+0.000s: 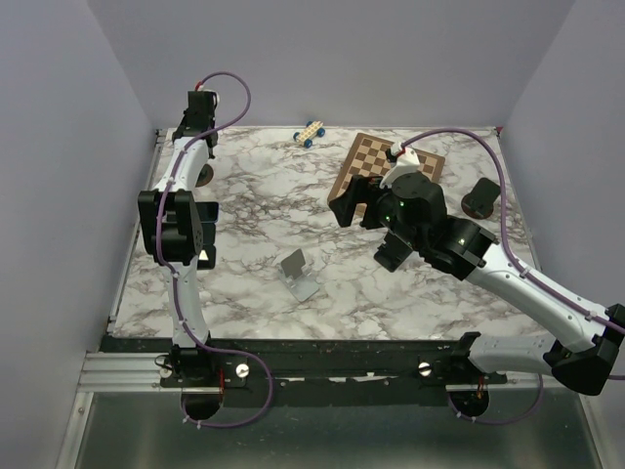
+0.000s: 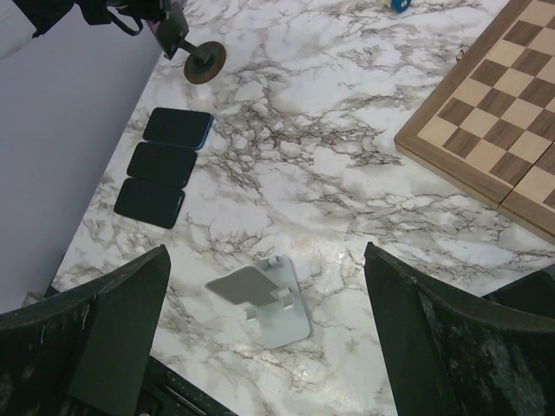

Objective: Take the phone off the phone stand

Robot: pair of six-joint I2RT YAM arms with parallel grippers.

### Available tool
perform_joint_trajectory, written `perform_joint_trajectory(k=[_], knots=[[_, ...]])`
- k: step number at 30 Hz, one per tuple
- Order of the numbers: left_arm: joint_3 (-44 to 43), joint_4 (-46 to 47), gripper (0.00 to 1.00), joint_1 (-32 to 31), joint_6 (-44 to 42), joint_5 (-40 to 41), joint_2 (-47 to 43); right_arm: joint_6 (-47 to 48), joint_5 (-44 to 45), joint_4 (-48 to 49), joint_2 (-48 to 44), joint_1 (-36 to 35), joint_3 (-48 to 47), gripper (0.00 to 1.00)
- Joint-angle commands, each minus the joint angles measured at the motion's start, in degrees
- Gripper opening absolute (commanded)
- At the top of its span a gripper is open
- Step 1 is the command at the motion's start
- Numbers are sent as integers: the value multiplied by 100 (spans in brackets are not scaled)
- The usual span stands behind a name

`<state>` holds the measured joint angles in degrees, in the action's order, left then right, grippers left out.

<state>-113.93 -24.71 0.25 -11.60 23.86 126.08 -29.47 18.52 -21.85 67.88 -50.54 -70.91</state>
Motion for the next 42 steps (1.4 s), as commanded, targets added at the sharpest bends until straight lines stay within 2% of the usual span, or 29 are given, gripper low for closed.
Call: perform_joint_trajectory(k=[1, 10, 13, 14, 15, 24, 27, 29, 32, 35, 39, 42], knots=[[-287, 40, 30, -8, -80, 172, 149, 68, -109, -96, 67, 35, -175, 100], [-411, 3, 13, -8, -53, 237, 91, 14, -173, -109, 83, 36, -195, 100], [-385, 60, 11, -8, -36, 357, -40, -8, -186, -109, 83, 35, -186, 100], [-384, 74, 8, -8, -42, 429, -93, -21, -191, -109, 85, 30, -184, 100], [-382, 81, 0, -8, -45, 477, -163, -19, -202, -109, 90, 36, -186, 100], [-203, 47, 0, -149, 288, 1118, -1191, -41, -170, 21, 7, 35, 25, 100], [-268, -441, 0, -258, 775, 1242, -1633, -14, -17, 36, -3, 39, 110, 100], [-363, -1073, 0, -293, 1531, 1246, -1927, -1, 103, 80, 19, 42, 184, 100], [42, -1828, 0, -290, 2764, 526, -2494, -31, 208, 180, 62, 45, 268, 100], [892, -2007, 0, -304, 3662, -428, -3234, -72, 194, 281, 101, 42, 373, 100], [1676, -2147, 0, -309, 4455, -1384, -4168, -128, 314, 209, 238, 44, 435, 100], [2113, -2196, 0, -315, 5053, -2516, -4686, -3, 284, 229, 388, 38, 477, 100]])
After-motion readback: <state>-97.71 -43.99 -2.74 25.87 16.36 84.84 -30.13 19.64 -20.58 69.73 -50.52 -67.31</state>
